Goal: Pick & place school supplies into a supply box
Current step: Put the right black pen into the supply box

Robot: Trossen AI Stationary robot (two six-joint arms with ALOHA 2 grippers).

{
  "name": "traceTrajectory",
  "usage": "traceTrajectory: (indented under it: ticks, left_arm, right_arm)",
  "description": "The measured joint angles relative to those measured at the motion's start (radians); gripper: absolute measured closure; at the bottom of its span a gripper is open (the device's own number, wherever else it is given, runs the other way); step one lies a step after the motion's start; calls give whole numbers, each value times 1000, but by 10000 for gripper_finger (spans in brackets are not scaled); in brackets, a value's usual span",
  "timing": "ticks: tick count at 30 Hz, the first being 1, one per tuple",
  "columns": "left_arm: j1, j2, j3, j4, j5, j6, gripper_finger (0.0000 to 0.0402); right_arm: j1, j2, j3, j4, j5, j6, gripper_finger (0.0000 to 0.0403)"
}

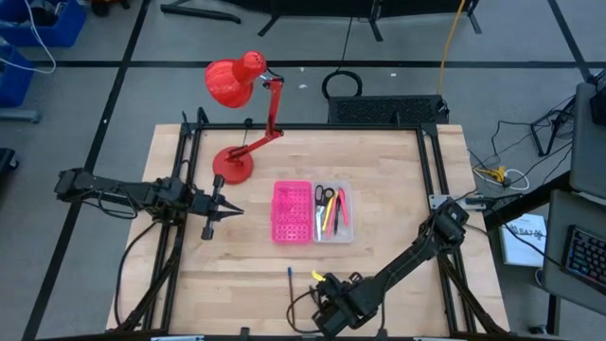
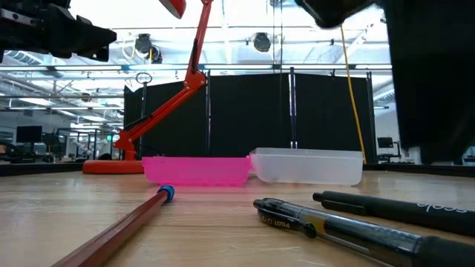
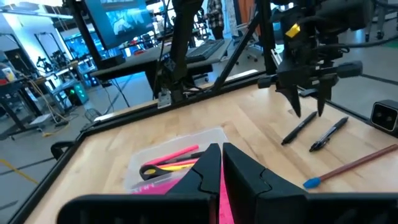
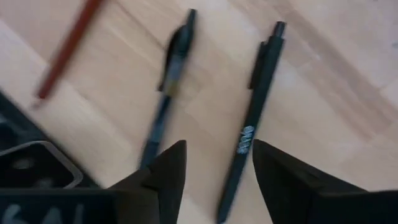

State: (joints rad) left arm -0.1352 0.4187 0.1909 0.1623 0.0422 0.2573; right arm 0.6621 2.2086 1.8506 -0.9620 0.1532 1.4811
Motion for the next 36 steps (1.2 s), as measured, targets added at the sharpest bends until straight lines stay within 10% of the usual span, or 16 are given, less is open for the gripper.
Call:
traceTrajectory:
  ticks: [36]
  left_arm:
    - [0,0,0,-10,0,0,376]
  right_arm:
    - [14,-13,-353,75,-229,-154,265]
